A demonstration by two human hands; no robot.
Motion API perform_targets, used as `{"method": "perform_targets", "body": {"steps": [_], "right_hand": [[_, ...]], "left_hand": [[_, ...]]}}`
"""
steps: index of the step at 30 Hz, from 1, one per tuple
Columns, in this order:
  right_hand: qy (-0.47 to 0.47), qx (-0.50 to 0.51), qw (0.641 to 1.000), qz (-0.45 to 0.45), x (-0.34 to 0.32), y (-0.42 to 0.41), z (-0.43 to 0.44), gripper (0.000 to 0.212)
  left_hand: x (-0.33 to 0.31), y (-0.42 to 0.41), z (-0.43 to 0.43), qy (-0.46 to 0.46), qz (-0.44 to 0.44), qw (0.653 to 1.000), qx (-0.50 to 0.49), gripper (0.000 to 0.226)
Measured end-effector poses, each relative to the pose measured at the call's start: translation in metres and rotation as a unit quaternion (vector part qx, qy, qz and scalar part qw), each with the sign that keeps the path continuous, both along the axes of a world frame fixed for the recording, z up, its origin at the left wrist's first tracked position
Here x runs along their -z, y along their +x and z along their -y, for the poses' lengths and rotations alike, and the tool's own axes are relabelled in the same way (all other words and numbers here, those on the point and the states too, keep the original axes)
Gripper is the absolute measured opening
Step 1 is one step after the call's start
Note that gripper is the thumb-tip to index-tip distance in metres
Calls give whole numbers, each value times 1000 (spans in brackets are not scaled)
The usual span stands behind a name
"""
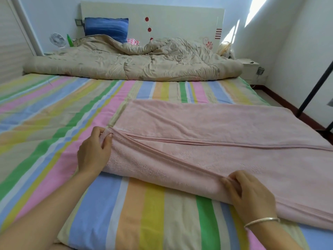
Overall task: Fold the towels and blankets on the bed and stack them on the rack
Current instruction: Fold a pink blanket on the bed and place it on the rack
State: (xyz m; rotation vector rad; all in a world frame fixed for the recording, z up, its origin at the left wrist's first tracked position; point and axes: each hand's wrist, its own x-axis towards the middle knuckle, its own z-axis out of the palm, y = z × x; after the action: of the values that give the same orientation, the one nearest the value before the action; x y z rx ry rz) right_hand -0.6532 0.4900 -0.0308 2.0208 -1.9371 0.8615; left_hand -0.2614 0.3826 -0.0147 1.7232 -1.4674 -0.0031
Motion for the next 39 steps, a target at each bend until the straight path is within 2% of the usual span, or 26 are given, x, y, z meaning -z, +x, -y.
{"method": "perform_targets", "body": {"steps": [5, 9, 14, 18, 22, 25, 28, 31, 34, 37, 39], "right_hand": [[-75, 10, 997, -28, -51, -8, 82, 37], [-63, -32, 996, -55, -80, -16, 176, 32], [-75, -41, 994, -75, -101, -21, 285, 32], [-31, -37, 994, -94, -102, -24, 355, 34], [77, -27, 986, -148, -66, -30, 410, 37], [206, -40, 969, -132, -29, -35, 426, 44], [272, -55, 956, -93, 0, -36, 430, 42], [258, -49, 961, -84, 6, -33, 428, 36], [193, -55, 974, -101, 1, -26, 420, 36], [139, -55, 986, -72, -6, -11, 388, 40], [77, -93, 991, -51, -8, 2, 350, 45]], "left_hand": [[-8, -1, 37, -28, -35, 998, -35, 21], [-19, -4, 90, -28, -54, 995, -74, 22], [-56, -5, 177, -19, -18, 992, -123, 25], [-74, -9, 245, 30, 13, 989, -143, 26], [-35, -14, 291, 123, 45, 983, -131, 30], [9, -13, 298, 213, 63, 963, -151, 37], [34, -17, 298, 220, 90, 956, -174, 40], [31, -26, 292, 178, 155, 957, -171, 33], [26, -35, 279, 115, 211, 961, -139, 34], [7, -73, 248, 73, 186, 976, -86, 43], [0, -110, 218, 108, 155, 981, -44, 45]]}}
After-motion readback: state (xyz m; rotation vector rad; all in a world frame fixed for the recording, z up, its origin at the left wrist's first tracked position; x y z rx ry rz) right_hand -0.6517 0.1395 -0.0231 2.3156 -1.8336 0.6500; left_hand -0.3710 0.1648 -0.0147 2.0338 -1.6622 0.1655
